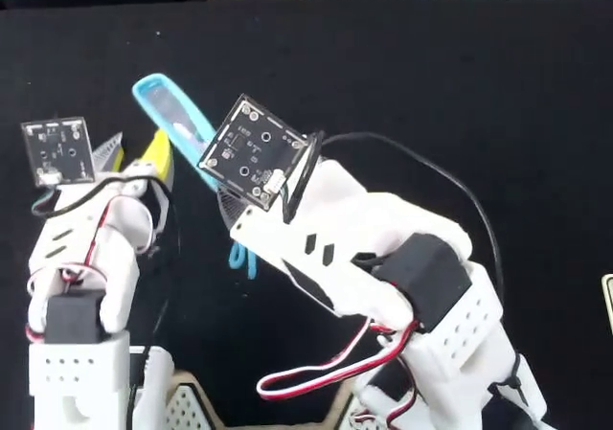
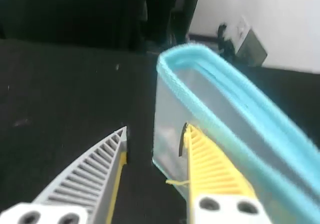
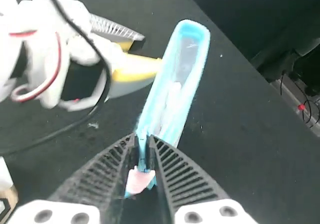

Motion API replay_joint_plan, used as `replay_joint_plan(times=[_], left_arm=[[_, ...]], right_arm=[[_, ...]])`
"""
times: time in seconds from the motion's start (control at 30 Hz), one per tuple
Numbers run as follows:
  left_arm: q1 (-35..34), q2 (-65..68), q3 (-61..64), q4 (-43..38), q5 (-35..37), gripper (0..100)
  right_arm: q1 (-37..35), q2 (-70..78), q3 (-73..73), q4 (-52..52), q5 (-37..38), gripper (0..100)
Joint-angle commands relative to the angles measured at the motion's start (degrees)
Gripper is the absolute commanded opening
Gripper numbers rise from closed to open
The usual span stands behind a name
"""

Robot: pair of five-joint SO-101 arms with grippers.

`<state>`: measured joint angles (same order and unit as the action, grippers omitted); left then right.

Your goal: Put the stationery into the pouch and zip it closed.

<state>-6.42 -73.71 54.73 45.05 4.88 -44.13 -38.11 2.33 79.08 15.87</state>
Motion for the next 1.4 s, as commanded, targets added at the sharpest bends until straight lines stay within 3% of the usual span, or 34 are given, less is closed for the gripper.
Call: replay_joint_plan(times=[0.0, 0.2, 0.37, 0.47, 0.73, 0.97, 1.1, 1.37], left_arm=[[0.3, -7.0, -3.3, 10.9, 0.8, 19], [2.4, -20.6, 0.4, 19.3, 0.3, 19], [16.7, -29.9, 6.3, 24.9, -4.6, 26], [21.6, -30.9, 9.1, 23.6, -4.9, 26], [16.1, -30.0, 15.9, 12.1, -4.8, 26], [9.6, -30.1, 15.9, 12.2, -5.1, 26], [9.0, -30.1, 14.6, 12.5, -5.3, 26], [9.4, -30.1, 7.9, 20.4, -5.4, 26]], right_arm=[[-0.7, -2.3, -0.8, -3.8, 0.6, 1.1], [-0.7, -2.3, 4.8, -8.9, 4.0, 1.1], [-0.7, -2.3, 5.8, -10.5, 4.5, 1.1], [-0.7, -2.4, 5.8, -10.2, 4.6, 1.1], [-0.6, -2.8, 5.8, -9.2, 4.6, 1.1], [4.4, -2.5, 5.8, -9.6, 4.7, 1.1], [5.2, -2.4, 5.8, -10.4, 4.7, 1.2], [5.1, -2.7, 5.9, -10.3, 4.7, 1.2]])
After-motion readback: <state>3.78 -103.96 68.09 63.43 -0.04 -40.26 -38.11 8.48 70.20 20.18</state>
